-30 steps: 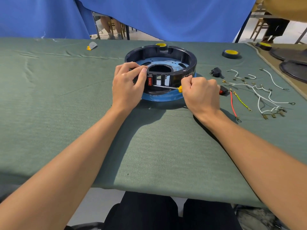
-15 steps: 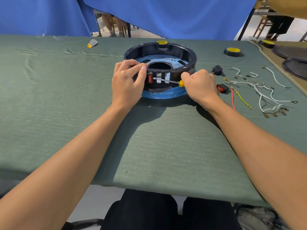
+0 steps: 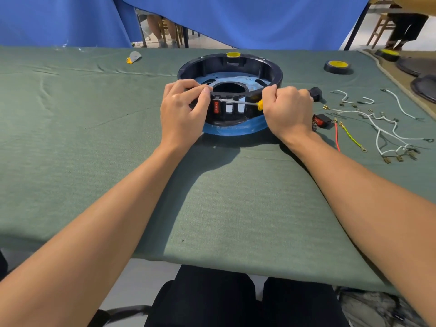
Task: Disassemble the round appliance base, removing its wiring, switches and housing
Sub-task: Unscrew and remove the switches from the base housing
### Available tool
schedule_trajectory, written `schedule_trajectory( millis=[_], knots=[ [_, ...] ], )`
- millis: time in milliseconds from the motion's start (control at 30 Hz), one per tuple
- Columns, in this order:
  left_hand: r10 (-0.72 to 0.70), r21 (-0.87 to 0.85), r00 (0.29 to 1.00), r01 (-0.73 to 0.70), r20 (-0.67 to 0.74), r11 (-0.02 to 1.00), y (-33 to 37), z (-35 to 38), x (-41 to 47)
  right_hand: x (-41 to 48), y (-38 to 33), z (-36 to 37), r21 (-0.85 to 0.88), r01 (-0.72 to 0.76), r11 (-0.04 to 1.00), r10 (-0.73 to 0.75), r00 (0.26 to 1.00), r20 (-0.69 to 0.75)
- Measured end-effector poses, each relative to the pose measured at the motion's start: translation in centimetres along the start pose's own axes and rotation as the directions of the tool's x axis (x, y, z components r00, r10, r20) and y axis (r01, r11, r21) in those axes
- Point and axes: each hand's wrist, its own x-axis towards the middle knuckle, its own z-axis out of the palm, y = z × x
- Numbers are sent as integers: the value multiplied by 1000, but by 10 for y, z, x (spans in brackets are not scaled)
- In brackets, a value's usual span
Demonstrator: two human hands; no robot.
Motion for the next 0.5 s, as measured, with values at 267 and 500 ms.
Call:
schedule_trajectory(
  millis=[267, 500],
  knots=[
    [3, -14, 1000, -4, -24, 1000, -1, 1, 2, 14, 6, -3, -61, 120, 991, -119, 993, 22],
    [34, 93, 999, -37, 39, 995, -5, 1, 2, 26, -2, -14, -75, 102, 992, -94, 990, 106]
  ],
)
